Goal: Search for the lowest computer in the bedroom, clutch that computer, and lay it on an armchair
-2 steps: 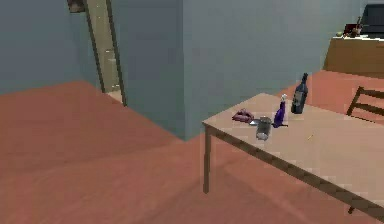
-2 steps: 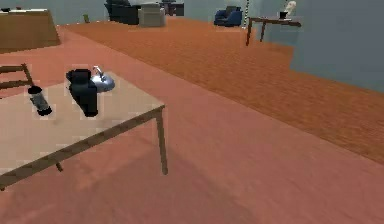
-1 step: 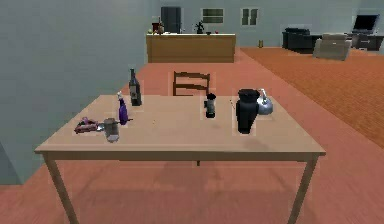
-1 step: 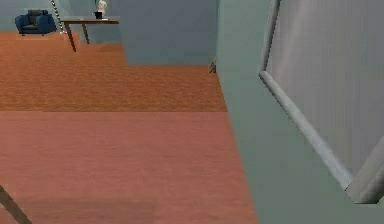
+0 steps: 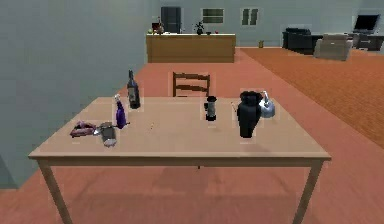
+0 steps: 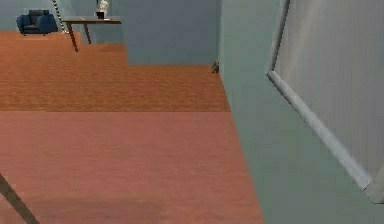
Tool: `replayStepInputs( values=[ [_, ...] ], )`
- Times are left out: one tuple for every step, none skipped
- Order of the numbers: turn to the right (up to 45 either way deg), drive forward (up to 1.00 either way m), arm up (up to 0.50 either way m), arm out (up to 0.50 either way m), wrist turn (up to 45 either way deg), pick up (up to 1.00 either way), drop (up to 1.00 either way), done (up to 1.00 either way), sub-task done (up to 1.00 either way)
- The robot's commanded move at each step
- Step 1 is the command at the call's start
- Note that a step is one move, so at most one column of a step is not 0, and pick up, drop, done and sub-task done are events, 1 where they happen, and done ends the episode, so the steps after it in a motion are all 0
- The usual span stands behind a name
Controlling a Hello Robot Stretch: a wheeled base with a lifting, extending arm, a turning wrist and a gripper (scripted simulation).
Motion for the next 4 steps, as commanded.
replayStepInputs(
  values=[
    [-45.0,0.00,0.00,0.00,0.0,0.00,0.00,0.00,0.00],
    [-30.0,0.00,0.00,0.00,0.0,0.00,0.00,0.00,0.00],
    [0.0,1.00,0.00,0.00,0.0,0.00,0.00,0.00,0.00],
    [0.0,1.00,0.00,0.00,0.0,0.00,0.00,0.00,0.00]
  ],
)
